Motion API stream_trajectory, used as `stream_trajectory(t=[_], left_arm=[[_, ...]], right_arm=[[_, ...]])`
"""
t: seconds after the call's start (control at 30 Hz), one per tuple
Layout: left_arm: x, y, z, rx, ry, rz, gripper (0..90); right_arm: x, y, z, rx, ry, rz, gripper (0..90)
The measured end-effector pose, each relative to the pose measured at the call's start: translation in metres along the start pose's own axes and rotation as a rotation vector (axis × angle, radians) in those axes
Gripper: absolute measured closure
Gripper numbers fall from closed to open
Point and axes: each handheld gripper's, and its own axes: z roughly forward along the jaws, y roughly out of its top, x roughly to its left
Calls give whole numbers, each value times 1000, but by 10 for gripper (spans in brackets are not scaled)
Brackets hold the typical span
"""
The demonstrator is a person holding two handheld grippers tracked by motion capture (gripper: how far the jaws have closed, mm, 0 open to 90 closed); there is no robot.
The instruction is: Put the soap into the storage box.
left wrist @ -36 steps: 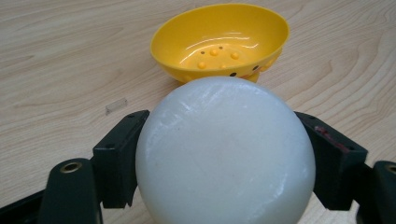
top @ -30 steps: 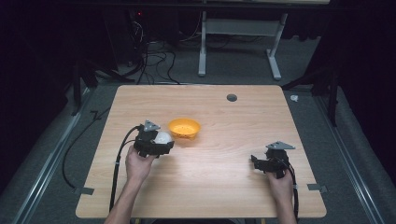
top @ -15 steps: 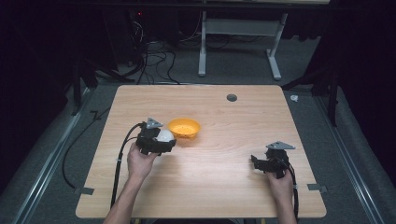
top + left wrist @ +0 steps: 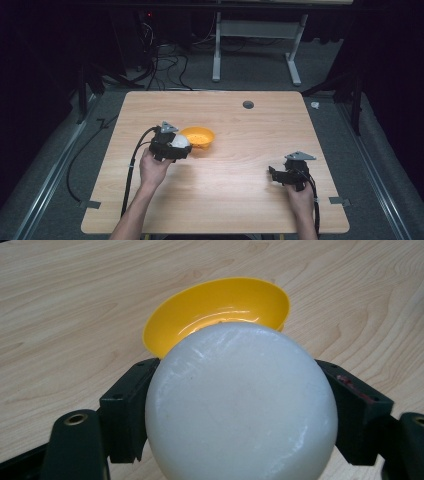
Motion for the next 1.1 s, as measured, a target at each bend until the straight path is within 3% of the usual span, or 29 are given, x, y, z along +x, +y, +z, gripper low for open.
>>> stream_trajectory(t=[0.1, 0.7, 1.1], left_arm=[[1, 3, 2, -4, -17, -9, 246], [0, 25, 16, 8, -10, 15, 246], [2, 39, 28, 8, -31, 1, 246]], right_arm=[[0, 0, 0, 0, 0, 0, 195], [0, 0, 0, 0, 0, 1, 195], [0, 0, 0, 0, 1, 1, 194]])
